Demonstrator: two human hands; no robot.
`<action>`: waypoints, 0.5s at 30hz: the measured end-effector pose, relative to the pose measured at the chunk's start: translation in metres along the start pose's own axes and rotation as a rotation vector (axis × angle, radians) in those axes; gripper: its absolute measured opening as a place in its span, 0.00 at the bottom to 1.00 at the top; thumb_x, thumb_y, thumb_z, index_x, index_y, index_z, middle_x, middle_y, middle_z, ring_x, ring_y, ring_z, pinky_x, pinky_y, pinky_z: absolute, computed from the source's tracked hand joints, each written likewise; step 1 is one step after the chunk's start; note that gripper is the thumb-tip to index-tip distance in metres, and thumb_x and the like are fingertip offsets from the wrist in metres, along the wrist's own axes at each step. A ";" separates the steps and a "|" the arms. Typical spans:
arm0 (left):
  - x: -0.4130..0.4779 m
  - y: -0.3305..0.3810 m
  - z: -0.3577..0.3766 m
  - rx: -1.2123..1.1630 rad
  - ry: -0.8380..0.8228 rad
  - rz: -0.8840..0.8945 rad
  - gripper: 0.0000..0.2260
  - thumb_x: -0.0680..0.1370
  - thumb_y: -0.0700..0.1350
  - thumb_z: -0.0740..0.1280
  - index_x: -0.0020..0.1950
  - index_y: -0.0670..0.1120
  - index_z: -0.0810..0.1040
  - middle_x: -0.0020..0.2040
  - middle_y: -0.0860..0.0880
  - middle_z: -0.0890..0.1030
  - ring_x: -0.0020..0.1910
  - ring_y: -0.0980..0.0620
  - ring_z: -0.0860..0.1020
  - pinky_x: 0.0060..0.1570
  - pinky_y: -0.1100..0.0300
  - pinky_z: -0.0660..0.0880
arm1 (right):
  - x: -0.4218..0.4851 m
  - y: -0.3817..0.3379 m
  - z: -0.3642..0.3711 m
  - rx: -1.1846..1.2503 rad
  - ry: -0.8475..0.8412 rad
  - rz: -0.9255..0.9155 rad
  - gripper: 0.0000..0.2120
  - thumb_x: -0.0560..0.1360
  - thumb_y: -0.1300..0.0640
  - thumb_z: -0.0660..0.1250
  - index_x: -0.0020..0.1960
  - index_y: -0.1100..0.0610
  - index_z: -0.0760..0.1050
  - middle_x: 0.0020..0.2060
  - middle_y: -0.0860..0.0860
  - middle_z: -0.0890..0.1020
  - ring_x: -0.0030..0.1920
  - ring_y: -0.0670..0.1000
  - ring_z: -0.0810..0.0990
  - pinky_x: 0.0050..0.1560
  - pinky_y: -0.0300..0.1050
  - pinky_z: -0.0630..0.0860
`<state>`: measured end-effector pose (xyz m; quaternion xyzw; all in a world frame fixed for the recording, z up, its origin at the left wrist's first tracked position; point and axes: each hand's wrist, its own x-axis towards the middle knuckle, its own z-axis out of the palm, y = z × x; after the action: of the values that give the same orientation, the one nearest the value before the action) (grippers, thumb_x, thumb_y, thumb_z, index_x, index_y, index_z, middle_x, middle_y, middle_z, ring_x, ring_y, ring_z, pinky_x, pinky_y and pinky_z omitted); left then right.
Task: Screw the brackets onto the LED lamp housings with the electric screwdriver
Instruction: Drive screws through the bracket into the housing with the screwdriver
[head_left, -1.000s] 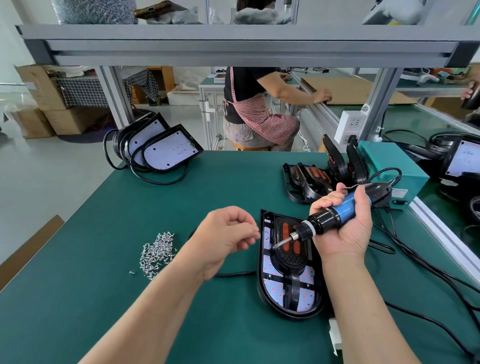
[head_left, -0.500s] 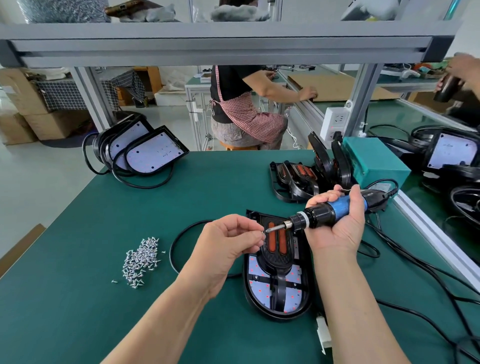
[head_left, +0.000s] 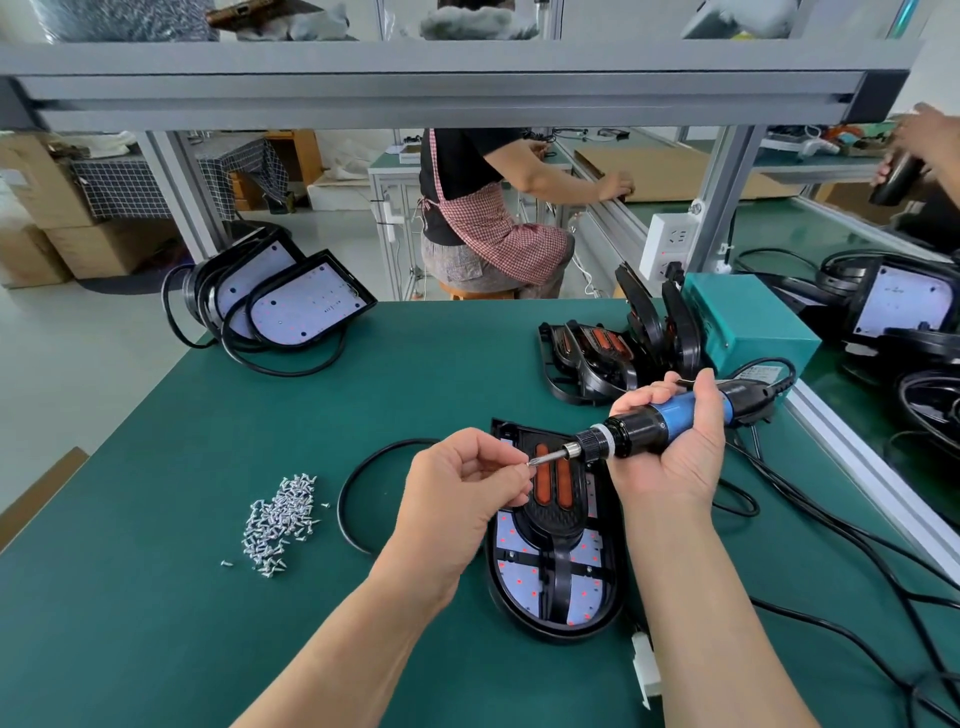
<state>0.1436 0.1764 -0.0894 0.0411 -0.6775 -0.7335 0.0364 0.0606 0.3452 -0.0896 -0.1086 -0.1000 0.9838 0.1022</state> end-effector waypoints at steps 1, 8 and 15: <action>-0.002 -0.002 0.002 0.074 0.028 0.043 0.08 0.74 0.31 0.73 0.41 0.44 0.82 0.34 0.49 0.84 0.33 0.56 0.80 0.38 0.68 0.77 | 0.000 0.000 0.000 -0.014 0.003 -0.006 0.10 0.79 0.51 0.70 0.49 0.57 0.72 0.35 0.46 0.72 0.31 0.44 0.72 0.34 0.36 0.74; -0.009 -0.016 0.012 0.498 0.179 0.441 0.12 0.75 0.33 0.72 0.39 0.49 0.80 0.36 0.51 0.82 0.37 0.49 0.79 0.41 0.55 0.77 | -0.001 0.001 -0.001 -0.043 0.040 -0.001 0.09 0.79 0.54 0.70 0.46 0.56 0.72 0.34 0.46 0.73 0.30 0.44 0.73 0.34 0.37 0.75; -0.005 -0.022 0.011 0.618 0.230 0.705 0.10 0.73 0.28 0.72 0.40 0.42 0.80 0.36 0.50 0.79 0.36 0.47 0.77 0.38 0.55 0.73 | -0.002 0.006 -0.004 -0.042 0.156 0.047 0.11 0.78 0.55 0.72 0.47 0.56 0.69 0.34 0.48 0.75 0.30 0.46 0.74 0.38 0.39 0.73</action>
<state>0.1472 0.1892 -0.1103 -0.1015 -0.8280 -0.4316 0.3434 0.0624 0.3398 -0.0940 -0.1895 -0.1096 0.9721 0.0844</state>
